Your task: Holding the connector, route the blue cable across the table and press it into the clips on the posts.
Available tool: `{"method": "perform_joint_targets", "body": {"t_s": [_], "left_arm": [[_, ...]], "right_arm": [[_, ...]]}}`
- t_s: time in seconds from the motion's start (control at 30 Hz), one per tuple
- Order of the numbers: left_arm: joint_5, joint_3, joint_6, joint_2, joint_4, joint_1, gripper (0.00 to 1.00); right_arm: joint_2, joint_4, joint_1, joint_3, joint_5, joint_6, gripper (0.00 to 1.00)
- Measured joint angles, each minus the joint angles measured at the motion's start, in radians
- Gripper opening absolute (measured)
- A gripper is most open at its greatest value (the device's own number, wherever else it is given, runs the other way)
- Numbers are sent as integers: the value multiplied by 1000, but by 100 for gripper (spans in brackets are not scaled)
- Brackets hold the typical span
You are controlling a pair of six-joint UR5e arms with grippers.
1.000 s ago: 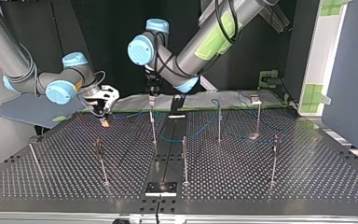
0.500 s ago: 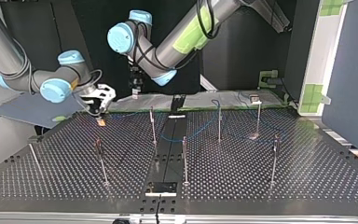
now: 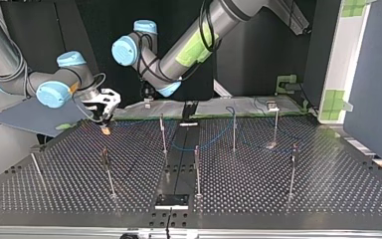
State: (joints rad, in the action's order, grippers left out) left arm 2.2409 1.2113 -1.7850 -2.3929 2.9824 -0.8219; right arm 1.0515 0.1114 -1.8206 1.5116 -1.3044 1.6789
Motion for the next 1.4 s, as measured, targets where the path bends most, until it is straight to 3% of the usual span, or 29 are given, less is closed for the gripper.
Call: {"method": "perform_joint_targets", "body": {"t_s": [0.23,0.4,0.87,1.2,1.4], "left_arm": [[28,-59,-11,-59,30,-11,100],[68,-105,-46,-106,56,-28,100],[152,-224,-64,-137,-7,-51,100],[152,-303,-54,-149,-35,-32,100],[128,-320,-49,-159,-51,-1,100]], "right_arm": [[0,2,2,0,5,9,0],[0,5,6,0,5,15,0],[0,19,11,0,11,19,0],[0,21,11,0,20,19,0],[0,21,11,0,32,19,0]]}}
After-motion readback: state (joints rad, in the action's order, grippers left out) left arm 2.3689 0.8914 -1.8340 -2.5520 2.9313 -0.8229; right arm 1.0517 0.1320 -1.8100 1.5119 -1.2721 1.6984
